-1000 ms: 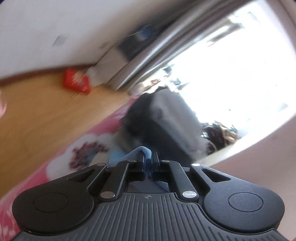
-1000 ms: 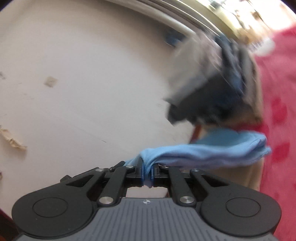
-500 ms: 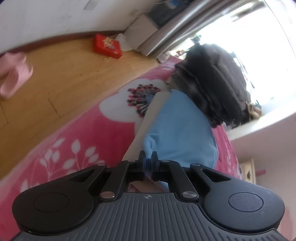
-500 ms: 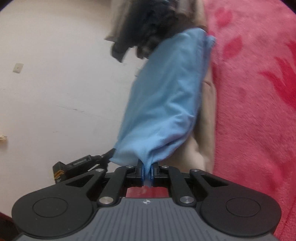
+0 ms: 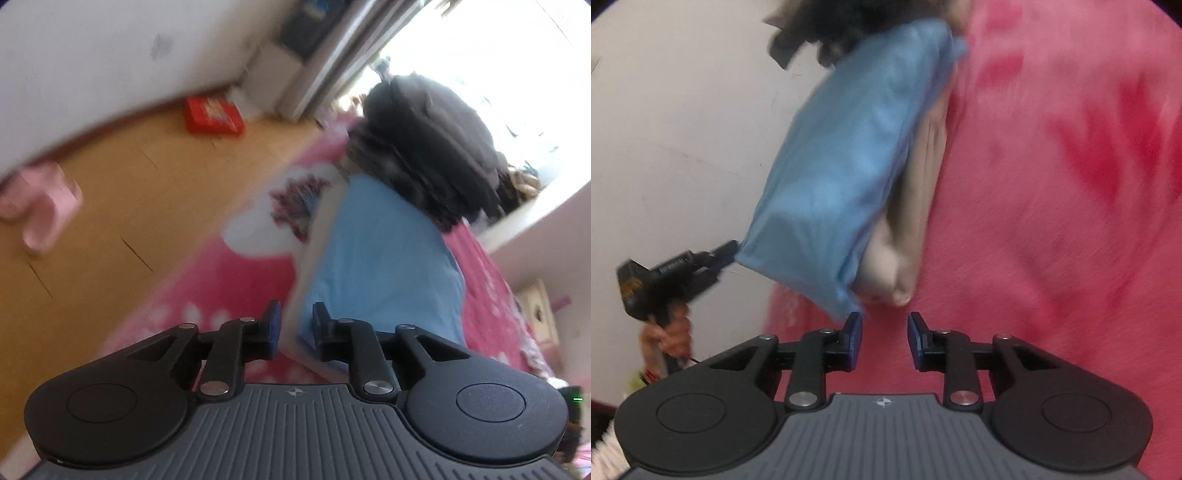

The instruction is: Fold clothes

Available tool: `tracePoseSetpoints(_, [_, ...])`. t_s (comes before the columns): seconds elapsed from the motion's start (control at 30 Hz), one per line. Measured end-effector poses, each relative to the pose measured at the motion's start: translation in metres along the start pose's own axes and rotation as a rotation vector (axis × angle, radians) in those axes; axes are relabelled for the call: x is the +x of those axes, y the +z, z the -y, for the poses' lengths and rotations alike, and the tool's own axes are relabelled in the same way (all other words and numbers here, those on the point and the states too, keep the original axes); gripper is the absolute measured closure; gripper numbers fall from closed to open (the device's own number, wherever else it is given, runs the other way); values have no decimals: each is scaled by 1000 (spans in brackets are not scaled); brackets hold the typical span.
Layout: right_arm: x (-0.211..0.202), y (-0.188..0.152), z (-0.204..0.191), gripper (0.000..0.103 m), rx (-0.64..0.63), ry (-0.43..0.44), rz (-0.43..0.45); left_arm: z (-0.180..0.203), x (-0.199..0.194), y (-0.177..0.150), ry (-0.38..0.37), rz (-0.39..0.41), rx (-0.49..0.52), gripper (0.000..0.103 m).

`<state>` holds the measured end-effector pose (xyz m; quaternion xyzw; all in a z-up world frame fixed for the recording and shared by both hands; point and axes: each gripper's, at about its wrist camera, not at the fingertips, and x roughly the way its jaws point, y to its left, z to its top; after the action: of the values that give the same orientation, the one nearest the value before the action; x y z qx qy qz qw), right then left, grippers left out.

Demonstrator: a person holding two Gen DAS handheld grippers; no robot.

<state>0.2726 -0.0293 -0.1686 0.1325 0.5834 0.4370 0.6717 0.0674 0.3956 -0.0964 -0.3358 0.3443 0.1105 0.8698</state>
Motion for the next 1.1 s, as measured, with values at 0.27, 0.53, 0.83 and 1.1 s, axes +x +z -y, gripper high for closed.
tracePoseSetpoints(0.27, [-13, 32, -56, 75, -393, -169, 331, 80, 29, -6, -20, 7, 260, 82])
tracePoseSetpoints(0.53, [25, 77, 4, 76, -267, -351, 363, 94, 55, -31, 19, -46, 341, 79])
tracePoseSetpoints(0.83, [-71, 65, -23, 75, -398, -429, 77, 142, -23, -56, 62, 53, 352, 48])
tracePoseSetpoints(1.1, [-121, -54, -75, 43, -551, -390, 95, 222, -91, -137, 191, 187, 271, 2])
